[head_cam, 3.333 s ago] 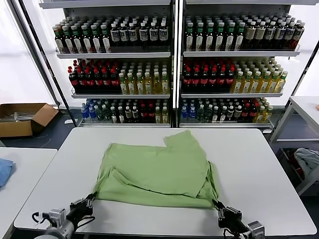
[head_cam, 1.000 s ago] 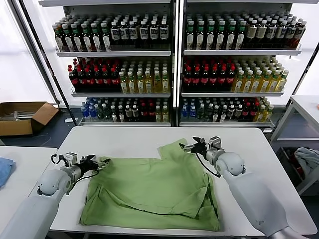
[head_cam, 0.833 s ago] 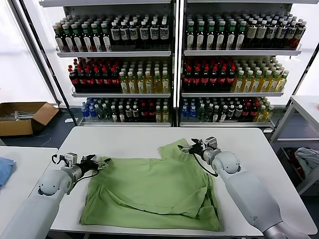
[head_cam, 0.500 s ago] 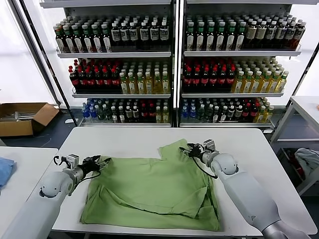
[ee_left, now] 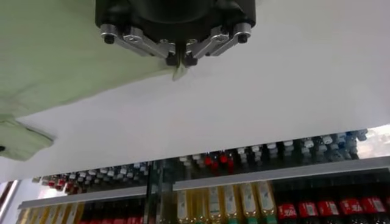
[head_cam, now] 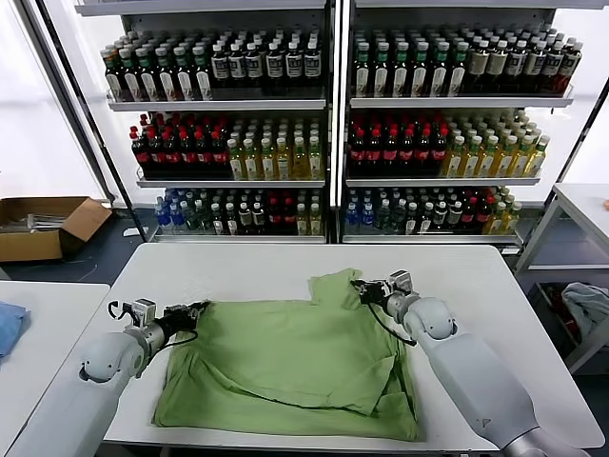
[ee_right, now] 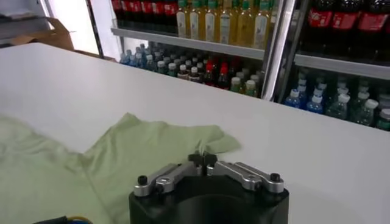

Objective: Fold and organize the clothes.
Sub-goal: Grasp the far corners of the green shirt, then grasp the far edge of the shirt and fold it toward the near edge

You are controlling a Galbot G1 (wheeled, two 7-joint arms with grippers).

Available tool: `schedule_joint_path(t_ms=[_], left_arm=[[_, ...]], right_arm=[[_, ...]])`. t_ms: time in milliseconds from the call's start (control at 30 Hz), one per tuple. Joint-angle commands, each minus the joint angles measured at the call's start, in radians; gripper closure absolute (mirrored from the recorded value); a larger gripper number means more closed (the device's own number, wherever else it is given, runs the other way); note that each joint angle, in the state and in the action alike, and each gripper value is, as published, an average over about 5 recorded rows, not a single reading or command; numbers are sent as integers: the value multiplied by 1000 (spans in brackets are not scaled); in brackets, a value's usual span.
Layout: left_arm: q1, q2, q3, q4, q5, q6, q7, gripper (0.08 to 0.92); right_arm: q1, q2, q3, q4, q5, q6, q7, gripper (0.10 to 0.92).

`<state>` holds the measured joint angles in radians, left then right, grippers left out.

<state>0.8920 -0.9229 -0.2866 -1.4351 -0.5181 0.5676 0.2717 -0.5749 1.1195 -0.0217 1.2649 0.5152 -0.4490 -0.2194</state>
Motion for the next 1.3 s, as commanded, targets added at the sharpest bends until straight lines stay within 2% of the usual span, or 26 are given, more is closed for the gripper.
schedule_joint_path(t_ms=[33, 267, 467, 733, 967, 1100, 1300], left_arm=[[9, 6, -29, -61, -35, -10, -33, 891], [33, 22, -90, -184, -96, -12, -78, 905], [112, 24, -166, -320, -103, -7, -112, 906], [289, 8, -278, -496, -83, -11, -151, 906], [535, -33, -424, -635, -47, -10, -143, 906], [652, -67, -471, -660, 2, -25, -117, 906], [746, -121, -474, -679, 142, -82, -87, 906]], right_arm=[[-51, -29, 54, 152, 63, -6, 16, 920], [-171, -90, 156, 361, 111, -23, 44, 920], [-327, -136, 261, 517, 129, -22, 60, 920], [-598, -147, 407, 732, 113, -6, 64, 920], [-851, -87, 570, 901, 74, 12, 59, 920], [-1001, -68, 599, 957, -35, 60, 37, 920], [-1125, -33, 601, 963, -119, 100, 45, 920]])
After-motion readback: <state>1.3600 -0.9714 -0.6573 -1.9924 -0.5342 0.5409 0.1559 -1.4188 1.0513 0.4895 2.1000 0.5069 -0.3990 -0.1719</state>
